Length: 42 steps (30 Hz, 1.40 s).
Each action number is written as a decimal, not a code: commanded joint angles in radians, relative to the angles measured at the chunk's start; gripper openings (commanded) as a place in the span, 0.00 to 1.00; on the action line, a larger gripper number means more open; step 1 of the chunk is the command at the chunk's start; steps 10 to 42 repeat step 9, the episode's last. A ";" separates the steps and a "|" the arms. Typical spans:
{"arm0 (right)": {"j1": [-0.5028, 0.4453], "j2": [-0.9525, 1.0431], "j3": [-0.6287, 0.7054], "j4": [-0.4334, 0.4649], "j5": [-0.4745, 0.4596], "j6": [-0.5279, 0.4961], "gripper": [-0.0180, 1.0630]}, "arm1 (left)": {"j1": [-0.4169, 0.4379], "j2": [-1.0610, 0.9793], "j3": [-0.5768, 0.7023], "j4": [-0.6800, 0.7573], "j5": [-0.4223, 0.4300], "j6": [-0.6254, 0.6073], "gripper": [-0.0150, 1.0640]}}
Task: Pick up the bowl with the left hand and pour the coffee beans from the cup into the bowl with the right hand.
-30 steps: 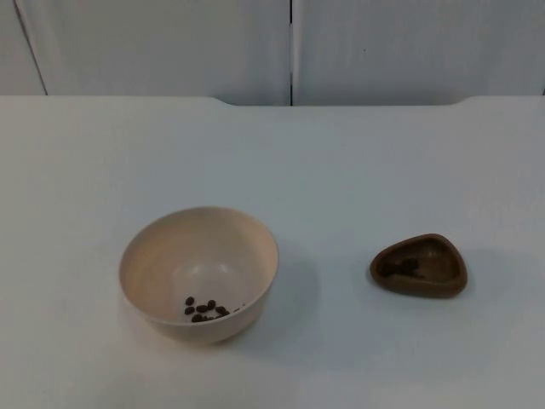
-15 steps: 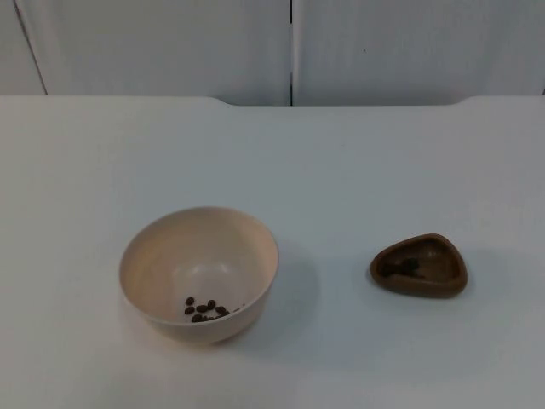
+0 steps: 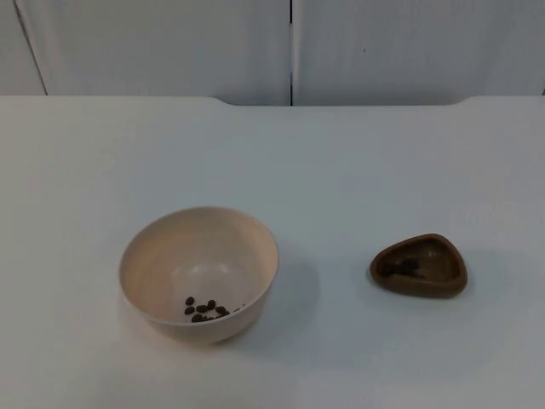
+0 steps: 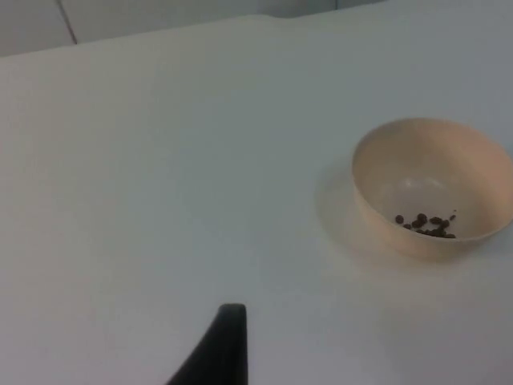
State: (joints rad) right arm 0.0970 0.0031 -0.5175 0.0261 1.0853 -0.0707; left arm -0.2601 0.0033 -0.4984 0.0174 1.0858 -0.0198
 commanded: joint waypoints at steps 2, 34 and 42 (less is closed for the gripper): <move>-0.006 -0.003 0.002 0.003 -0.006 -0.007 0.99 | 0.093 -0.003 0.005 0.003 -0.012 0.001 0.99; -0.006 -0.003 0.002 0.003 -0.006 -0.007 0.99 | 0.242 -0.003 0.005 0.003 -0.012 0.001 0.99; -0.006 -0.003 0.002 0.003 -0.006 -0.007 0.99 | 0.242 -0.003 0.005 0.003 -0.012 0.001 0.99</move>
